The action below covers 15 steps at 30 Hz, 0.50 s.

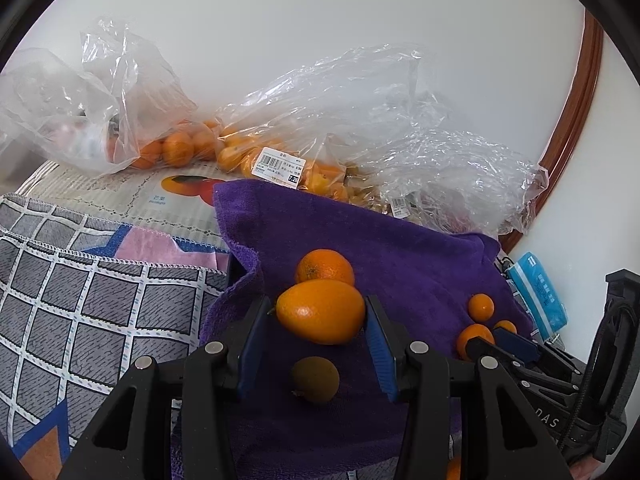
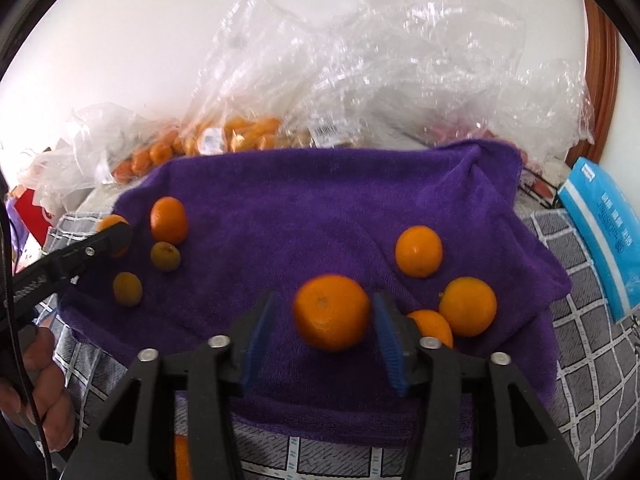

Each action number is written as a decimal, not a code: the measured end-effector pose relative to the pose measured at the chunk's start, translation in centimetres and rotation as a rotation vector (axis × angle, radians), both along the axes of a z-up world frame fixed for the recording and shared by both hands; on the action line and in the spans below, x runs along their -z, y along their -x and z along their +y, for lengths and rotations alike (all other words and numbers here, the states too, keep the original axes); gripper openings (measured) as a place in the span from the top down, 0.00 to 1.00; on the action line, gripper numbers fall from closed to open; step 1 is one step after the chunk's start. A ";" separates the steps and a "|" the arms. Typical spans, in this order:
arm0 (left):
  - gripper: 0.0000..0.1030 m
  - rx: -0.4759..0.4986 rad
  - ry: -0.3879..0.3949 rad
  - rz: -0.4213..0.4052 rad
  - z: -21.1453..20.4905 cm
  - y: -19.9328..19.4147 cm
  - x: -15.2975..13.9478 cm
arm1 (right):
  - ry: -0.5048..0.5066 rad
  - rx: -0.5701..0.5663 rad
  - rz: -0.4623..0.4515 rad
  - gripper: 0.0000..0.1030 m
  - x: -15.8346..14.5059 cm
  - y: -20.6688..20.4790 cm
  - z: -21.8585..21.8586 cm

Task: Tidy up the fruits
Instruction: 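Lower both tools onto the towel and open them to release the fruits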

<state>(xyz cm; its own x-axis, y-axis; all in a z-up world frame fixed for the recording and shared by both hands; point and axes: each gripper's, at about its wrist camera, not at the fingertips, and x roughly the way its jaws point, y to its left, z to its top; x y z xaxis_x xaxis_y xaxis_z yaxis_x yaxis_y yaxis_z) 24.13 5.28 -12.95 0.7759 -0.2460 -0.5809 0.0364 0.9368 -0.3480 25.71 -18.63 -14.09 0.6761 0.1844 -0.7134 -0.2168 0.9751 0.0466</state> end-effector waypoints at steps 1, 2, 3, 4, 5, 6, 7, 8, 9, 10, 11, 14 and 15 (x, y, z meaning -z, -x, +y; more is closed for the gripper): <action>0.56 0.000 -0.001 -0.001 0.0 0.0 0.0 | 0.001 -0.001 -0.008 0.44 -0.1 0.1 0.0; 0.56 0.000 -0.003 -0.001 -0.1 0.0 0.0 | -0.003 -0.003 -0.014 0.43 -0.2 0.2 0.0; 0.56 0.000 -0.004 -0.004 -0.1 0.1 -0.1 | -0.008 -0.004 -0.017 0.42 -0.3 0.2 0.0; 0.56 0.002 -0.002 -0.009 -0.1 0.1 -0.1 | -0.012 -0.002 -0.020 0.40 -0.3 0.2 -0.1; 0.53 0.005 0.001 -0.017 0.0 0.3 -0.3 | -0.011 0.001 -0.022 0.39 -0.4 0.3 -0.1; 0.50 0.010 0.007 -0.029 0.0 0.5 -0.4 | -0.009 0.006 -0.024 0.39 -0.4 0.3 -0.2; 0.49 0.018 0.014 -0.042 0.0 0.6 -0.6 | -0.004 0.009 -0.026 0.38 -0.4 0.4 -0.2; 0.48 0.024 0.018 -0.053 -0.1 0.8 -0.7 | 0.000 0.010 -0.028 0.38 -0.4 0.4 -0.2; 0.47 0.027 0.018 -0.063 -0.1 0.9 -0.8 | 0.006 0.010 -0.031 0.38 -0.4 0.4 -0.1; 0.47 0.030 0.015 -0.069 -0.2 1.0 -0.9 | 0.014 0.014 -0.036 0.38 -0.5 0.4 -0.2; 0.47 0.032 0.011 -0.072 -0.3 1.0 -0.9 | 0.024 0.022 -0.043 0.38 -0.6 0.5 -0.2; 0.47 0.024 -0.007 -0.075 -0.6 1.1 -1.0 | 0.035 0.037 -0.056 0.38 -0.7 0.6 -0.3; 0.47 0.020 -0.009 -0.077 -0.6 1.2 -1.0 | 0.037 0.042 -0.060 0.38 -0.7 0.6 -0.4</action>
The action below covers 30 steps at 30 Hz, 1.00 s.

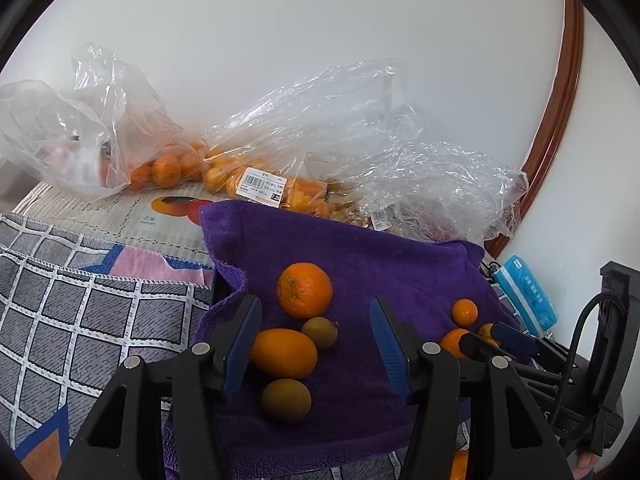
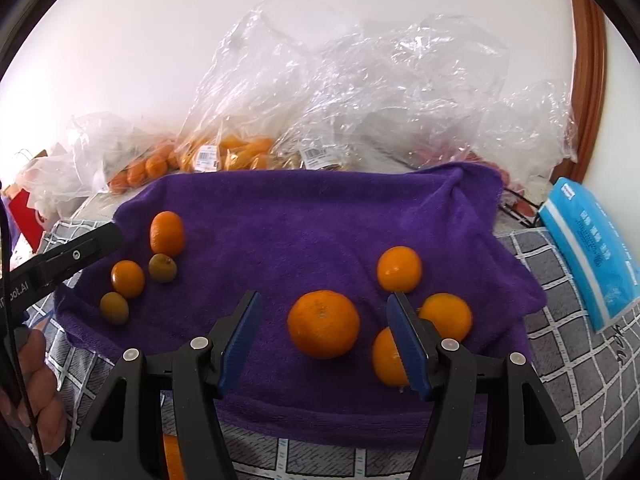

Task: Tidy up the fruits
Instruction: 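Lower both tools onto the towel and open them to release the fruits, then lift both tools up and away from the towel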

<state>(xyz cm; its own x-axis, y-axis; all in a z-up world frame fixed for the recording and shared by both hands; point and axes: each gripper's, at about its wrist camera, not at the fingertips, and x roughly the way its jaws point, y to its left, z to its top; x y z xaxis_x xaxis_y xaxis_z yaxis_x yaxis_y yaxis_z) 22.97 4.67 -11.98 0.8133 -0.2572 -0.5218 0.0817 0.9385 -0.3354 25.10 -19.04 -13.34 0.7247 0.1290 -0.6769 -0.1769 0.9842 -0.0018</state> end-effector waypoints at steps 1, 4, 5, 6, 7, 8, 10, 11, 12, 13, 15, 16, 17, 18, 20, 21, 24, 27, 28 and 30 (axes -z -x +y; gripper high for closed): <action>0.47 -0.003 0.001 -0.002 0.0 0.0 0.0 | 0.002 0.004 -0.002 0.38 -0.1 0.0 -0.1; 0.47 -0.028 0.016 -0.025 0.3 0.4 -0.4 | 0.015 0.012 0.001 0.38 -0.4 0.1 -0.4; 0.47 -0.036 0.020 -0.034 0.4 0.5 -0.5 | 0.017 0.010 0.001 0.37 -0.5 0.1 -0.5; 0.47 -0.046 0.021 -0.038 0.5 0.6 -0.6 | 0.017 0.007 -0.002 0.36 -0.6 0.2 -0.6; 0.47 -0.054 0.021 -0.036 0.6 0.6 -0.7 | 0.015 0.010 -0.008 0.34 -0.7 0.3 -0.8; 0.47 -0.064 0.019 -0.032 0.6 0.6 -0.7 | 0.008 0.016 -0.013 0.33 -0.8 0.3 -1.0; 0.47 -0.091 0.007 -0.012 0.6 0.5 -0.6 | -0.013 0.018 -0.006 0.33 -0.9 0.3 -1.3; 0.44 -0.099 0.002 -0.004 0.5 0.5 -0.6 | -0.025 0.017 0.000 0.33 -1.0 0.3 -1.4; 0.38 -0.114 -0.003 0.005 0.5 0.5 -0.5 | -0.036 0.014 0.001 0.33 -1.0 0.4 -1.5; 0.37 -0.119 -0.001 -0.005 0.6 0.6 -0.6 | -0.048 0.008 0.000 0.33 -1.0 0.4 -1.5; 0.35 -0.111 0.002 -0.043 0.6 1.1 -0.8 | -0.050 0.007 -0.015 0.33 -1.1 0.6 -1.5; 0.35 -0.105 0.001 -0.057 0.6 1.3 -1.0 | -0.048 0.011 -0.023 0.33 -1.2 0.7 -1.4; 0.35 -0.100 -0.003 -0.081 0.6 1.5 -1.1 | -0.049 0.016 -0.033 0.33 -1.3 0.8 -1.4; 0.35 -0.099 -0.005 -0.091 0.5 1.6 -1.2 | -0.054 0.018 -0.041 0.33 -1.5 0.8 -1.4; 0.35 -0.102 -0.020 -0.096 0.3 1.6 -1.3 | -0.071 0.030 -0.049 0.33 -1.6 0.8 -1.6; 0.35 -0.097 -0.025 -0.096 0.2 1.6 -1.2 | -0.077 0.038 -0.050 0.33 -1.7 0.8 -1.7; 0.35 -0.100 -0.033 -0.098 0.1 1.5 -1.2 | -0.071 0.050 -0.054 0.33 -1.6 0.8 -1.9; 0.35 -0.117 -0.024 -0.115 0.3 1.8 -1.5 | -0.045 0.060 -0.059 0.33 -1.7 0.9 -1.7; 0.35 -0.121 -0.018 -0.120 0.4 1.9 -1.6 | -0.042 0.057 -0.057 0.33 -1.7 0.9 -1.6; 0.35 -0.116 -0.006 -0.121 0.5 1.9 -1.7 | -0.039 0.053 -0.059 0.33 -2.1 1.1 -1.3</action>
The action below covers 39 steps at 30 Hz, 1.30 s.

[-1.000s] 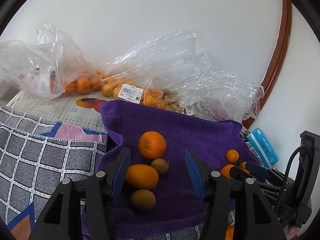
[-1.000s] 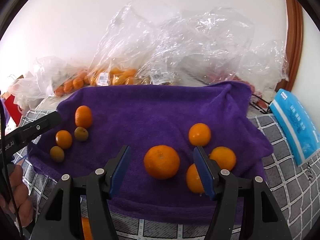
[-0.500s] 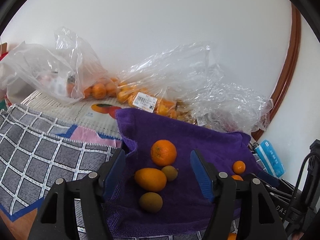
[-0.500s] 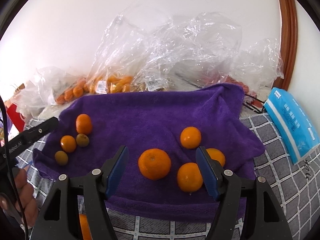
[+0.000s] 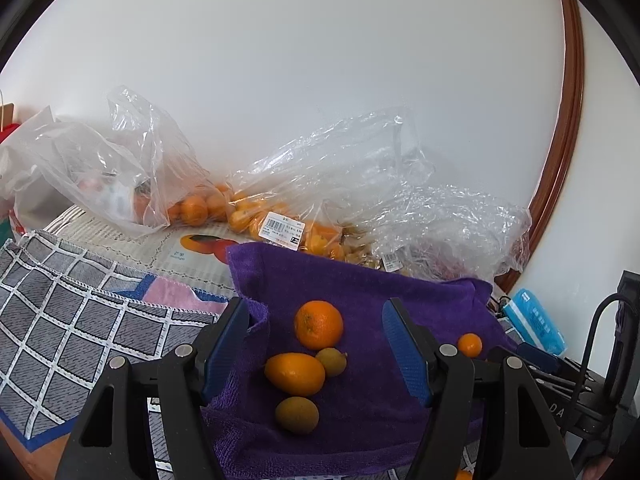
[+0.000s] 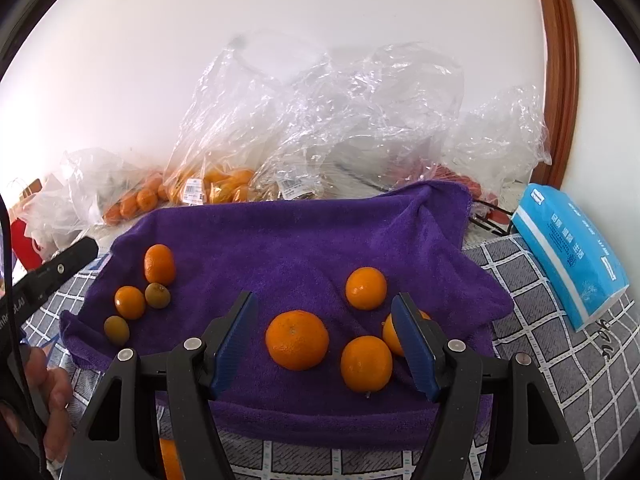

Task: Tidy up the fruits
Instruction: 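Lift both tools up and away from the towel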

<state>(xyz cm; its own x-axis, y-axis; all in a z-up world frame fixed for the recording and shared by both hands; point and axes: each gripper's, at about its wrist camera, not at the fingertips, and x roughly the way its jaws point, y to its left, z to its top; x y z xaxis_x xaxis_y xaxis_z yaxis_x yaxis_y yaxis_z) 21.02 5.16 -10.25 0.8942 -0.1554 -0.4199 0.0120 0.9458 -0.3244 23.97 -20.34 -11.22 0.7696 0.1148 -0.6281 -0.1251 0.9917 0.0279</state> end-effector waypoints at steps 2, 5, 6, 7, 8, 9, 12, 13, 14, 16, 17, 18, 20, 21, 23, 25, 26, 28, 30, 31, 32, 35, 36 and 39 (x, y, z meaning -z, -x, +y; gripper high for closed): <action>0.35 0.018 0.016 0.003 0.0 0.0 -0.1 | -0.007 0.017 -0.019 0.33 -0.6 0.5 0.1; 0.35 0.026 0.023 0.000 -0.3 0.3 -0.3 | -0.025 0.014 -0.042 0.33 -1.6 1.8 0.4; 0.35 0.026 0.023 -0.009 -0.4 0.5 -0.5 | -0.027 0.016 -0.045 0.33 -1.9 2.2 0.4; 0.35 0.024 0.020 -0.016 -0.5 0.6 -0.7 | -0.026 0.020 -0.040 0.33 -2.1 2.6 0.4; 0.35 0.022 0.019 -0.022 -0.6 0.8 -0.8 | -0.025 0.023 -0.028 0.32 -2.3 2.9 0.4; 0.35 0.029 0.018 -0.025 -0.6 0.9 -1.0 | -0.025 0.025 -0.016 0.31 -2.4 3.2 0.4; 0.36 0.088 0.001 -0.011 -1.4 1.1 -1.6 | -0.018 0.055 0.002 0.30 -2.9 4.4 0.2; 0.36 0.097 -0.004 -0.012 -1.6 1.2 -1.9 | -0.014 0.059 0.001 0.30 -3.0 4.8 0.1; 0.36 0.109 -0.008 -0.019 -1.9 1.5 -2.3 | -0.010 0.064 0.001 0.30 -3.1 5.3 0.0; 0.36 0.123 -0.016 -0.022 -2.4 1.9 -2.9 | -0.002 0.088 0.001 0.30 -3.6 6.3 -0.2; 0.36 0.126 -0.021 -0.022 -2.6 2.1 -3.2 | -0.001 0.098 -0.004 0.30 -3.9 6.8 -0.4; 0.36 0.120 -0.046 -0.005 -3.0 2.3 -3.7 | -0.004 0.108 -0.013 0.30 -4.2 7.4 -0.6; 0.36 0.140 -0.064 0.017 -3.5 3.0 -4.2 | -0.013 0.112 -0.026 0.30 -4.6 8.4 -0.8; 0.36 0.156 -0.064 0.013 -3.7 3.8 -4.5 | -0.014 0.115 -0.029 0.30 -4.8 8.8 -0.9; 0.36 0.159 -0.064 -0.005 -3.6 5.1 -4.8 | -0.013 0.126 -0.032 0.30 -5.0 9.5 -1.0; 0.35 0.136 -0.070 -0.007 -3.1 6.4 -4.9 | -0.008 0.132 -0.039 0.30 -5.0 10.2 -0.9; 0.35 0.131 -0.070 0.001 -2.9 6.8 -4.9 | -0.003 0.135 -0.045 0.30 -5.0 10.4 -0.8; 0.35 0.123 -0.068 0.022 -1.9 7.8 -4.6 | 0.012 0.139 -0.043 0.30 -4.8 10.9 -0.5; 0.35 0.096 -0.074 0.053 -0.9 8.5 -3.9 | 0.033 0.137 -0.045 0.30 -4.6 11.5 0.0; 0.35 0.087 -0.076 0.066 -0.3 8.9 -3.5 | 0.043 0.137 -0.055 0.30 -4.5 11.8 0.2; 0.35 0.080 -0.077 0.078 0.0 8.9 -3.2 | 0.051 0.137 -0.062 0.30 -4.4 12.2 0.4; 0.35 0.063 -0.069 0.136 1.0 9.6 -1.5 | 0.054 0.116 -0.064 0.30 -4.0 13.0 1.0; 0.35 0.059 -0.068 0.161 1.3 9.8 -0.9 | 0.047 0.106 -0.065 0.30 -3.9 13.3 1.1; 0.35 0.059 -0.080 0.200 1.6 10.3 0.3 | 0.032 0.089 -0.045 0.30 -3.5 13.8 1.6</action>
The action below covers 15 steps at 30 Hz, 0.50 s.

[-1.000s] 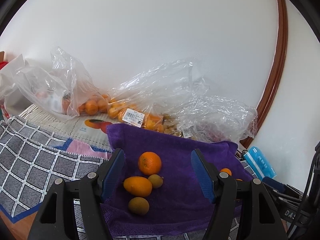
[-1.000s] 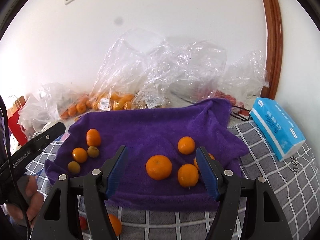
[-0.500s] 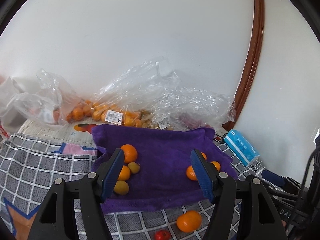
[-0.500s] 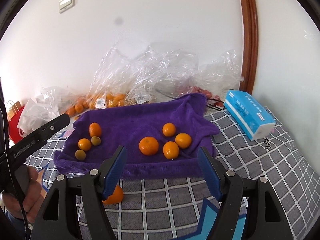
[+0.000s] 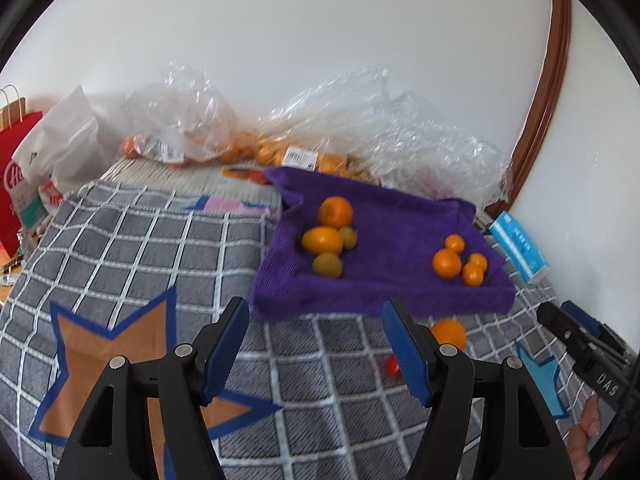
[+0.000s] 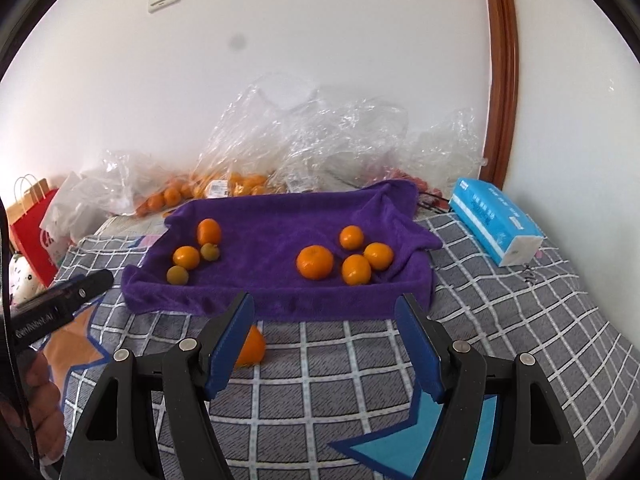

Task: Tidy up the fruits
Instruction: 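Lift both tools up and away from the towel, then grasp the orange lying in front of the towel with the right tool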

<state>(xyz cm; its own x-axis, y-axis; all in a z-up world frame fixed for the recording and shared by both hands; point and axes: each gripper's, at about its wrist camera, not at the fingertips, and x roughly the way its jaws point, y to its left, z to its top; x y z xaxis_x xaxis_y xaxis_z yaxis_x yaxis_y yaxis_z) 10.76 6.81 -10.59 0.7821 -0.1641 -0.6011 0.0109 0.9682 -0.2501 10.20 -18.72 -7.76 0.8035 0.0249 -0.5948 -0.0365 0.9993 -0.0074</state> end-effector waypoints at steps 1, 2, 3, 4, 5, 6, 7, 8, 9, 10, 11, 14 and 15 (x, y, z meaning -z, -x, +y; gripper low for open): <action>0.35 -0.001 -0.011 0.008 0.2 0.3 0.4 | -0.009 -0.013 0.013 0.30 0.2 0.1 0.2; 0.35 -0.010 -0.029 0.018 0.3 0.4 0.8 | -0.012 -0.021 0.021 0.30 0.4 0.1 0.4; 0.35 -0.018 -0.041 0.024 0.4 0.6 1.0 | -0.013 -0.027 0.030 0.30 0.6 0.1 0.6; 0.35 -0.021 -0.044 0.028 0.6 0.6 1.2 | -0.011 -0.029 0.034 0.30 0.7 0.1 0.7; 0.35 -0.024 -0.043 0.035 0.8 0.6 1.5 | -0.008 -0.032 0.038 0.30 0.9 0.1 0.9; 0.35 -0.025 -0.037 0.051 1.1 0.5 1.7 | -0.008 -0.035 0.042 0.30 1.1 0.1 1.1; 0.35 -0.023 -0.026 0.066 1.3 0.3 2.0 | -0.010 -0.039 0.046 0.30 1.2 0.1 1.2; 0.35 -0.023 -0.018 0.075 1.5 0.1 2.3 | -0.009 -0.043 0.052 0.31 1.4 0.0 1.4; 0.35 -0.027 -0.007 0.082 1.8 0.0 2.6 | -0.008 -0.047 0.060 0.32 1.5 -0.1 1.5; 0.35 -0.031 -0.002 0.085 1.9 0.0 2.8 | -0.007 -0.051 0.069 0.33 1.7 -0.3 1.6; 0.35 -0.037 0.001 0.089 2.1 0.0 3.2 | -0.005 -0.051 0.076 0.34 1.9 -0.4 1.6; 0.35 -0.068 -0.020 0.122 2.3 -0.3 3.9 | -0.002 -0.041 0.088 0.36 2.3 -0.7 1.6; 0.35 -0.071 -0.015 0.128 2.5 -0.4 4.0 | -0.005 -0.042 0.092 0.37 2.5 -0.8 1.5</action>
<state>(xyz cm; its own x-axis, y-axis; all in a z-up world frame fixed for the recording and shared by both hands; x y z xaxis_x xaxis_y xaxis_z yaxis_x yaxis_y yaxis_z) 11.16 9.29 -14.57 0.7086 -0.1010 -0.6984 -0.0888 0.9691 -0.2302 11.03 -17.21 -10.30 0.7435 0.0608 -0.6660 -0.0790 0.9969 0.0028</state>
